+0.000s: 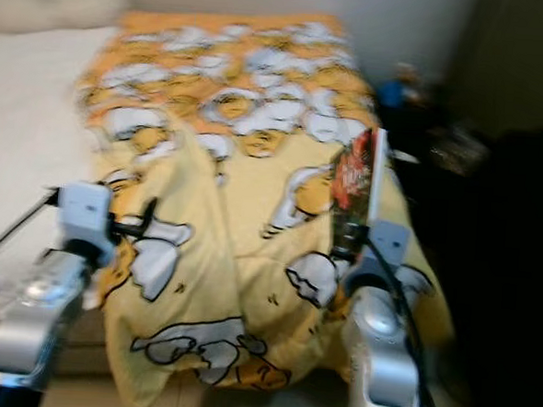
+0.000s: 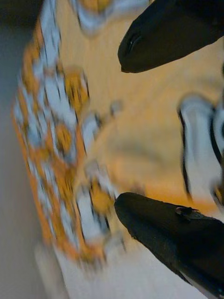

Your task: Clean up the room

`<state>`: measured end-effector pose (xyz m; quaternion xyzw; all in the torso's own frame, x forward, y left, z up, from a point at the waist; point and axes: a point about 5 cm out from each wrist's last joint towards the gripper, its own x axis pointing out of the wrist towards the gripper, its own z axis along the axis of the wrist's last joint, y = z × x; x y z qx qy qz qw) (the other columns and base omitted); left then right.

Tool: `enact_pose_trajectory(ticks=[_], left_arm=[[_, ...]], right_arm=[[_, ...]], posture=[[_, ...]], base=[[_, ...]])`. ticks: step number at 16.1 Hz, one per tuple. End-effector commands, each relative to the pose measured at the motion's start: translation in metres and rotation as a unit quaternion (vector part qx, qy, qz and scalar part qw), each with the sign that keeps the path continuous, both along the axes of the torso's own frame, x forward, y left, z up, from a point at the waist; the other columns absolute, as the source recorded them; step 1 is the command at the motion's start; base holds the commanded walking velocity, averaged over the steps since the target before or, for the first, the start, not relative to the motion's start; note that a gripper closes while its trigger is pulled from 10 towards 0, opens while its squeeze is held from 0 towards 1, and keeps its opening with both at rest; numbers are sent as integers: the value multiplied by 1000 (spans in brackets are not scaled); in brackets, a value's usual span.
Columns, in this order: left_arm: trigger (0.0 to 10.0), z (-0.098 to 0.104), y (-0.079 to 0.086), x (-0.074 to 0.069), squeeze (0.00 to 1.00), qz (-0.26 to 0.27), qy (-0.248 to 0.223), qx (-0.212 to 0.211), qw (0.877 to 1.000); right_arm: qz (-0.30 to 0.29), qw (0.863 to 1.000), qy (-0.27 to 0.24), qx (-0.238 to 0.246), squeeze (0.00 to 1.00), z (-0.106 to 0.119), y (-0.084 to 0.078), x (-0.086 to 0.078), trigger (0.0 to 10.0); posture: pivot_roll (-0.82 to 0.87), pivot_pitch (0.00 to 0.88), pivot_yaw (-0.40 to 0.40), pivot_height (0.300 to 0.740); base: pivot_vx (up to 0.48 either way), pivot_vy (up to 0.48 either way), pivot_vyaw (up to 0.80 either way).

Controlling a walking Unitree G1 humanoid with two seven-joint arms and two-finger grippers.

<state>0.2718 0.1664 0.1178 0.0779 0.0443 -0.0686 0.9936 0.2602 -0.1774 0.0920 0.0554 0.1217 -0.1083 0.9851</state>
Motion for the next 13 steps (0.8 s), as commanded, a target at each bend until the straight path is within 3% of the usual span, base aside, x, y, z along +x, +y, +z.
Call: enact_pose_trajectory(ticks=[1, 5, 10, 13], left_arm=[[10000, 0, 10, -3, 0, 12, 1, 10, 1000], [10000, 1, 18, -2, 0, 25, 4, -7, 1000], [10000, -4, 9, -10, 0, 28, 12, -19, 999], [10000, -1, 11, -8, 0, 30, 6, -15, 999]], right_arm=[[1, 999, -34, 3, 0, 12, 4, 6, 10000], [9, 999, -39, -15, 0, 18, 6, 15, 10000], [31, 998, -55, -1, 0, 19, 6, 16, 10000], [43, 998, -38, -19, 0, 15, 6, 15, 10000]], posture=[[73, 0, 76, 740], [58, 0, 67, 740], [79, 0, 70, 740], [77, 0, 60, 740]], base=[[0, 337, -800], [0, 339, -200], [0, 335, -88], [0, 340, 0]])
